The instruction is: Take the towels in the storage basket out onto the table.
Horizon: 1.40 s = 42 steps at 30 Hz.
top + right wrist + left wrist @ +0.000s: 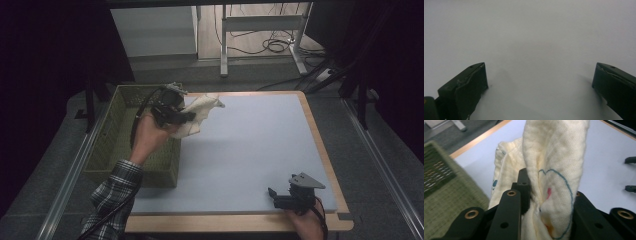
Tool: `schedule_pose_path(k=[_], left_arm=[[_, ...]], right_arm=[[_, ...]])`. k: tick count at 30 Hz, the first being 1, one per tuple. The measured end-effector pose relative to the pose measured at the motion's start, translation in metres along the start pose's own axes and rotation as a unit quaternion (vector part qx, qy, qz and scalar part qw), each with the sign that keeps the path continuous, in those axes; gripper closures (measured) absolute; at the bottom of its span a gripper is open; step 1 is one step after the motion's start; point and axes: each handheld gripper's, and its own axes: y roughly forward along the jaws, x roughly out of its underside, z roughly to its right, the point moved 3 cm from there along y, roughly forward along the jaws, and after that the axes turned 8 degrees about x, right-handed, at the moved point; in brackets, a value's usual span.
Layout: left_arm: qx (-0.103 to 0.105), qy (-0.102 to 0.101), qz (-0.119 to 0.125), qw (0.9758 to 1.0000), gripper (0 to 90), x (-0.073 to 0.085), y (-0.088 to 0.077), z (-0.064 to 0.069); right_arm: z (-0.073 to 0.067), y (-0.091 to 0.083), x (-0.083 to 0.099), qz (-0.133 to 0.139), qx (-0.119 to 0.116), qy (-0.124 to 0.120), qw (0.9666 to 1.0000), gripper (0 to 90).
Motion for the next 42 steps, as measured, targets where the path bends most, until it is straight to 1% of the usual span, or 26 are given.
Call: schedule_pose_path(k=[4,6,10,11,12,13,14,16,19,22,23,26,28,30,31,33,34,38,40,41,42], left_arm=[[0.009,0.015,-0.009,0.9998,75.1,-0.005,0.018,0.010],[0.012,0.020,-0.009,0.9997,75.0,-0.007,0.025,0.015],[0.026,0.028,-0.012,0.9992,74.5,-0.013,0.042,0.026],[0.026,0.028,-0.012,0.9992,74.4,-0.013,0.042,0.026],[0.036,0.032,-0.015,0.9987,74.3,-0.016,0.053,0.033],[0.036,0.032,-0.015,0.9987,74.2,-0.016,0.053,0.033],[0.044,0.038,-0.017,0.9982,74.1,-0.017,0.062,0.039],[0.058,0.041,-0.022,0.9972,74.1,-0.018,0.073,0.044],[0.061,0.052,-0.029,0.9963,74.1,-0.017,0.086,0.051],[0.067,0.054,-0.029,0.9959,73.9,-0.015,0.103,0.057],[0.069,0.057,-0.034,0.9954,73.7,-0.014,0.109,0.059],[0.075,0.058,-0.041,0.9946,73.2,-0.010,0.127,0.062],[0.079,0.056,-0.041,0.9944,72.7,-0.007,0.136,0.064],[0.091,0.054,-0.042,0.9935,72.6,-0.003,0.147,0.064],[0.092,0.054,-0.043,0.9934,72.5,-0.002,0.153,0.065],[0.090,0.056,-0.051,0.9931,72.1,0.002,0.164,0.066],[0.084,0.063,-0.054,0.9930,71.5,0.004,0.169,0.067],[0.079,0.067,-0.057,0.9930,68.7,0.010,0.183,0.070],[0.075,0.071,-0.061,0.9927,67.0,0.013,0.186,0.070],[0.075,0.074,-0.064,0.9924,64.9,0.014,0.188,0.070],[0.076,0.070,-0.062,0.9927,62.2,0.017,0.190,0.071]], right_arm=[[0.000,0.000,0.000,0.000,0.000,0.000,1.0000,0.0],[0.000,0.000,0.000,0.000,0.000,0.000,1.0000,0.0],[0.000,0.000,0.000,0.000,0.000,0.000,1.0000,0.0],[0.000,0.000,0.000,0.000,0.000,0.000,1.0000,0.0],[0.000,0.000,0.000,0.000,0.000,0.000,1.0000,0.0],[0.000,0.000,0.000,0.000,0.000,0.000,1.0000,0.0],[0.000,0.000,0.000,0.000,0.000,0.000,1.0000,0.0],[0.000,0.000,0.000,0.000,0.000,0.000,1.0000,0.0],[0.000,0.000,0.000,0.000,0.000,0.000,1.0000,0.0],[0.000,0.000,0.000,0.000,0.000,0.000,1.0000,0.0],[0.000,0.000,0.000,0.000,0.000,0.000,1.0000,0.0],[0.000,0.000,0.000,0.000,0.000,0.000,1.0000,0.0],[0.000,0.000,0.000,0.000,0.001,0.000,1.0000,0.0],[0.000,0.000,0.000,0.000,0.000,0.000,1.0000,0.0],[0.000,0.000,0.000,0.000,0.000,0.000,1.0000,0.0],[0.000,0.000,0.000,0.000,0.000,0.000,1.0000,0.0],[0.000,0.000,0.000,0.000,0.000,-0.001,1.0000,0.0],[0.000,0.000,0.000,0.000,0.000,-0.001,1.0000,0.0],[0.000,0.000,0.000,0.001,0.001,-0.001,1.0000,0.0],[0.000,0.000,0.000,0.000,0.001,-0.001,1.0000,0.0],[0.000,0.000,0.000,0.000,0.000,-0.001,1.0000,0.0]])
